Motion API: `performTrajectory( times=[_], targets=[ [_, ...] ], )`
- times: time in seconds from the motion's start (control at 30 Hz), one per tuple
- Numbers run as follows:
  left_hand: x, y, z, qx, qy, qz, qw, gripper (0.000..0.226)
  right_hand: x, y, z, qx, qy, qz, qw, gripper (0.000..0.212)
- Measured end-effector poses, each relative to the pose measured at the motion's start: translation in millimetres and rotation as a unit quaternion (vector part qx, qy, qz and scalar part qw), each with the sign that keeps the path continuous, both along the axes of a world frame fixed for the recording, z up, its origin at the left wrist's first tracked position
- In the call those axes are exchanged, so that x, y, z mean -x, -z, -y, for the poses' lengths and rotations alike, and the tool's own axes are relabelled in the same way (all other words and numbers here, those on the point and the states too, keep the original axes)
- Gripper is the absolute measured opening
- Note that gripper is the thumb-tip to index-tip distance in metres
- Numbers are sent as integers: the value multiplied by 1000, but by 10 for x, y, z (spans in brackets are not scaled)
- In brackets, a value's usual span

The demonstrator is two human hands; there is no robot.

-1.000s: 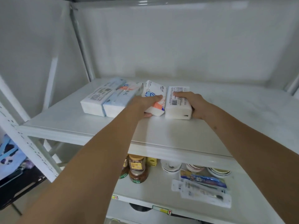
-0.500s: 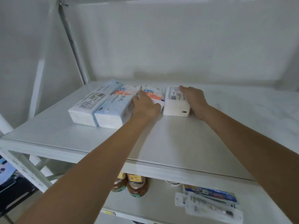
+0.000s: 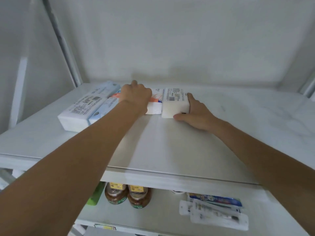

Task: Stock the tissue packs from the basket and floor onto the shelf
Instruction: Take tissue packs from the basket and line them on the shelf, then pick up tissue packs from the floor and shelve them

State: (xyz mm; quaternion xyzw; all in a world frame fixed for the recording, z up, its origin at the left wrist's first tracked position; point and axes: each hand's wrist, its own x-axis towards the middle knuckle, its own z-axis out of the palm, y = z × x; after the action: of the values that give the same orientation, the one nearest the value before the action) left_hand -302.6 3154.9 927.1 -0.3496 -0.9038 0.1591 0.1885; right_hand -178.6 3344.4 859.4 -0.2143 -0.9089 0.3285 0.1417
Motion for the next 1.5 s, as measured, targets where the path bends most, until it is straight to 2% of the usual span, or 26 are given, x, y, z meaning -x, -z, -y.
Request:
performTrajectory(
  times=[0.1, 0.23, 0.33, 0.4, 0.5, 0.53, 0.63, 0.73, 0.83, 0.9, 0.97, 1.03, 1.1, 1.2, 1.3, 1.4, 1.5],
  targets=[
    [87, -17, 23, -13, -8, 15, 1000, 43, 106, 28, 63, 6, 7, -16, 1000, 86],
    [94, 62, 141, -93, -11, 113, 989, 47, 105, 3, 160, 12, 6, -27, 1000, 81],
    [19, 104, 282, -121, 2, 160, 980, 58, 18, 27, 255, -3, 28, -45, 999, 63],
    [-68, 115, 385, -144, 18, 159, 977, 62, -72, 25, 349, -33, 47, -39, 998, 62],
    [-264, 177, 573, -166, 45, 126, 977, 61, -264, 30, 510, -93, 79, 11, 992, 87],
    [-342, 217, 644, -167, 53, 117, 978, 60, -340, 39, 560, -117, 87, 24, 989, 88],
    [-618, 390, 877, -184, 87, 107, 973, 61, -587, 61, 739, -149, 79, 44, 985, 65],
    [-955, 584, 1111, -235, 167, 130, 948, 59, -857, 68, 982, -136, 62, 35, 988, 55],
    [-1220, 804, 1377, -282, 233, 129, 922, 49, -1130, 106, 1281, -167, 50, 34, 984, 45],
    [-1315, 949, 1634, -330, 243, 122, 904, 44, -1331, 205, 1530, -203, 33, -5, 979, 42],
    [-1357, 1115, 1967, -351, 242, 91, 900, 39, -1544, 390, 1815, -242, 2, -90, 966, 39],
    [-1368, 1361, 2352, -341, 242, 75, 905, 35, -1729, 696, 2122, -272, -33, -172, 946, 33],
    [-1350, 1670, 2756, -323, 234, 98, 912, 34, -1846, 1093, 2428, -288, -49, -203, 935, 28],
    [-1324, 2207, 3354, -278, 194, 166, 926, 41, -1889, 1692, 3001, -230, -61, -138, 961, 29],
    [-1328, 2747, 3874, -219, 123, 248, 935, 47, -1751, 2186, 3604, -205, -108, 5, 973, 34],
    [-1368, 3158, 4309, -179, 35, 330, 926, 51, -1578, 2575, 4066, -197, -160, 144, 956, 44],
    [-1439, 3578, 4626, -144, -16, 376, 915, 55, -1515, 2982, 4336, -166, -208, 242, 933, 49]
  ],
)
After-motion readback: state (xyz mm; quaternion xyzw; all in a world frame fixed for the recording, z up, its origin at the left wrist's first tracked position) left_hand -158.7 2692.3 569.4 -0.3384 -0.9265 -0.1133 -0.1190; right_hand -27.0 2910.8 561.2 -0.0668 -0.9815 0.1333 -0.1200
